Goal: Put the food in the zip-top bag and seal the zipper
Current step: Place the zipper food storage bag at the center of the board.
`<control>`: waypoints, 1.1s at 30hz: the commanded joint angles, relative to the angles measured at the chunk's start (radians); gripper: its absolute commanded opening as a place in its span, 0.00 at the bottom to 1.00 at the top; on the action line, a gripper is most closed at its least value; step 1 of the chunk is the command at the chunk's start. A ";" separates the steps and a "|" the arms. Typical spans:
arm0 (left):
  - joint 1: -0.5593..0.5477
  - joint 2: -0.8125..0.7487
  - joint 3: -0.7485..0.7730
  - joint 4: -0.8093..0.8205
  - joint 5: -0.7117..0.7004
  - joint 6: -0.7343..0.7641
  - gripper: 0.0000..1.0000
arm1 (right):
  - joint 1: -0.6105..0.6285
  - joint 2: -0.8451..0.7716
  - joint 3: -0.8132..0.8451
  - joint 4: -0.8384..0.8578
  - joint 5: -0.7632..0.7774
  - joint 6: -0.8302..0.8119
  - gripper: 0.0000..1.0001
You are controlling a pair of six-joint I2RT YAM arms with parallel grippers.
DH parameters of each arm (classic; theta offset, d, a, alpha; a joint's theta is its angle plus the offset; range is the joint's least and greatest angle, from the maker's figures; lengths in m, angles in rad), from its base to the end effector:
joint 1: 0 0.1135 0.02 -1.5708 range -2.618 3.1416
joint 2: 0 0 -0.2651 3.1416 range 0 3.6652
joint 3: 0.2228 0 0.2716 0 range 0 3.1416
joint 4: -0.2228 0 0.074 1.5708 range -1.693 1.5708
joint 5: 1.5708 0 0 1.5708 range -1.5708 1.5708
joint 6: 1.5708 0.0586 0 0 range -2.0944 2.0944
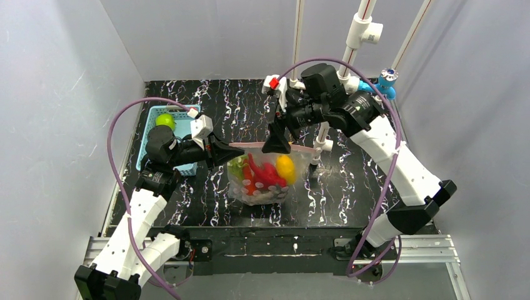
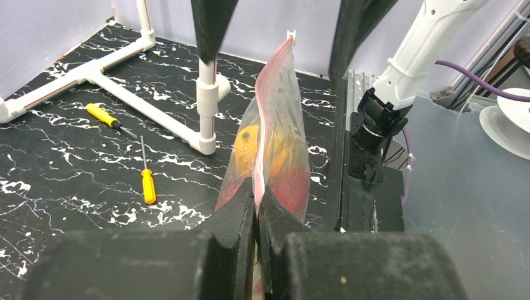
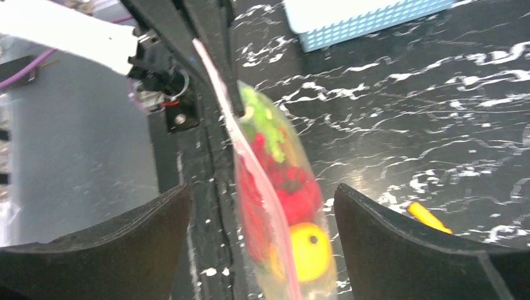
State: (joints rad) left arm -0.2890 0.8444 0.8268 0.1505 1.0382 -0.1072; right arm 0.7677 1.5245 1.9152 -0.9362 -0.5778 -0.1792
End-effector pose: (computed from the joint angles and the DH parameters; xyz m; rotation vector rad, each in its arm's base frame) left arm 0.1895 -0.1090 0.3808 0.9919 1.2538 -1.0510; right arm 0.2188 0.2557 0.4708 -1.2914 1.7374 0.9558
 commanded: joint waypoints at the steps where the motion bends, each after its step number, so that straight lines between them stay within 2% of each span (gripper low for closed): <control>1: 0.003 -0.010 0.016 0.047 0.032 -0.004 0.00 | 0.007 0.010 -0.013 -0.049 -0.167 -0.004 0.82; 13: 0.003 -0.001 0.017 0.050 0.027 -0.011 0.00 | 0.007 -0.078 -0.216 0.074 -0.157 0.071 0.48; 15: 0.003 0.000 0.018 0.052 0.023 -0.016 0.00 | 0.007 -0.106 -0.244 0.106 -0.133 0.092 0.38; 20: 0.003 -0.001 0.023 0.028 -0.058 -0.021 0.00 | 0.008 -0.180 -0.339 0.224 -0.057 0.159 0.04; 21: 0.004 0.000 0.030 0.004 -0.093 -0.014 0.06 | 0.008 -0.193 -0.357 0.253 -0.031 0.170 0.01; 23: 0.003 -0.001 0.046 -0.041 -0.184 0.002 0.27 | 0.008 -0.217 -0.387 0.316 0.023 0.213 0.01; 28: 0.002 -0.029 0.048 -0.097 -0.397 0.036 0.64 | 0.008 -0.238 -0.395 0.403 0.163 0.310 0.01; 33: 0.003 -0.066 0.034 -0.159 -0.817 0.083 0.75 | 0.013 -0.211 -0.336 0.413 0.303 0.330 0.01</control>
State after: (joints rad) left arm -0.2899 0.8231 0.8391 0.0483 0.5991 -0.0789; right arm 0.7765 1.3209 1.5088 -0.6434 -0.4146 0.1028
